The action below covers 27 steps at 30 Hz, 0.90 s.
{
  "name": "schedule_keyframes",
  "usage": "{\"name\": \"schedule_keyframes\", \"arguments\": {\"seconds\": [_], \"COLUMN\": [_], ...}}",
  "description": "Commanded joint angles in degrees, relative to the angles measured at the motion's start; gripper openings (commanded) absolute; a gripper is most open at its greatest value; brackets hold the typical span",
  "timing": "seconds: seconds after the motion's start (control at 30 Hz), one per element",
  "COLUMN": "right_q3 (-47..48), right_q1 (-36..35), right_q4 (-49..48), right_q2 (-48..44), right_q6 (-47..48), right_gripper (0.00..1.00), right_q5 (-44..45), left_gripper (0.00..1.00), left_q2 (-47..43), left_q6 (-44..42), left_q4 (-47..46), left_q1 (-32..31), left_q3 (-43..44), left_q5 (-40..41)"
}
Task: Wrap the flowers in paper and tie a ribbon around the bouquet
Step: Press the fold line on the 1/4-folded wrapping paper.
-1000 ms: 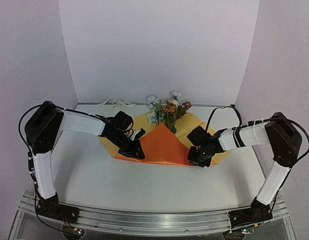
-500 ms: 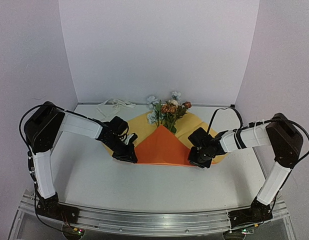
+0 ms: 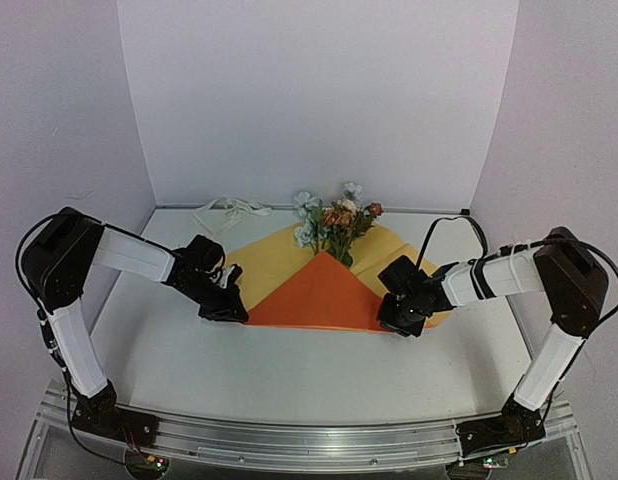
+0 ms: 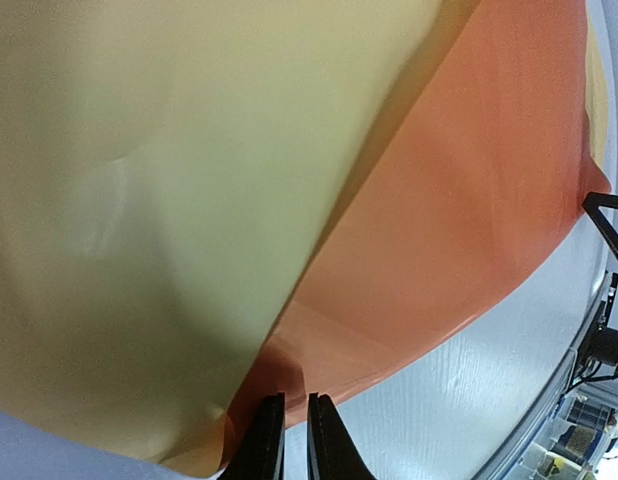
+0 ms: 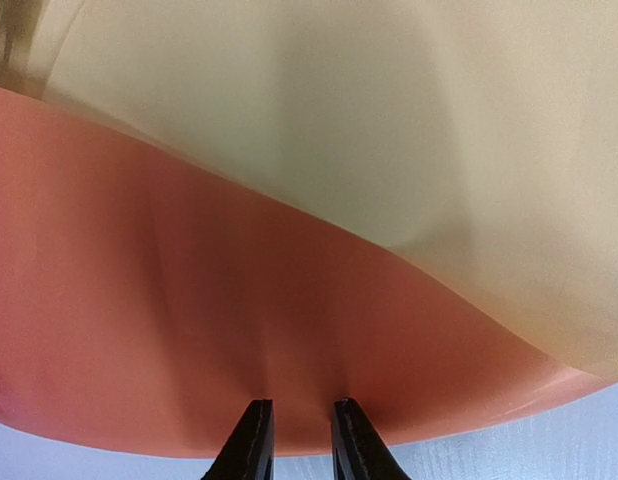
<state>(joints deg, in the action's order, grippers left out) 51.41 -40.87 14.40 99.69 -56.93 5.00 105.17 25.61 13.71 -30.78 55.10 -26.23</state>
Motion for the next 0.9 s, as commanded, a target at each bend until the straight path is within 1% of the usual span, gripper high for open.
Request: {"name": "schedule_keyframes", "arguments": {"seconds": [0.0, 0.13, 0.23, 0.43, 0.53, 0.67, 0.87], "right_q3": [-1.2, -1.0, -0.8, -0.7, -1.7, -2.7, -6.4], "right_q1": [0.7, 0.8, 0.7, 1.2, 2.7, 4.0, 6.5], "right_q4": [3.6, 3.6, 3.6, 3.6, 3.6, 3.9, 3.5], "right_q2": [-1.1, -1.1, -1.3, -4.4, -7.3, -10.4, -12.1], "right_q6": [-0.2, -0.1, 0.0, -0.1, -0.5, -0.6, -1.1], "right_gripper": [0.24, 0.24, 0.24, 0.28, 0.29, 0.32, 0.34], "right_q5": [1.2, 0.8, 0.5, -0.8, -1.6, -1.3, -2.5], "left_gripper": [0.12, 0.12, 0.12, 0.14, 0.14, 0.15, 0.14], "left_q2": [-3.0, -5.1, -7.3, -11.0, -10.9, -8.6, 2.8], "left_q6": [0.5, 1.9, 2.2, 0.3, -0.4, -0.6, -0.5], "left_q4": [3.5, 3.4, 4.4, 8.1, 9.9, 11.3, 9.3], "left_q1": [2.4, 4.9, 6.5, 6.2, 4.2, -1.5, -8.6], "left_q3": [-4.7, -7.0, -7.0, -1.0, 4.1, 12.2, 25.0], "left_q5": [6.0, 7.7, 8.5, 6.9, 6.7, 7.1, 2.4]}}
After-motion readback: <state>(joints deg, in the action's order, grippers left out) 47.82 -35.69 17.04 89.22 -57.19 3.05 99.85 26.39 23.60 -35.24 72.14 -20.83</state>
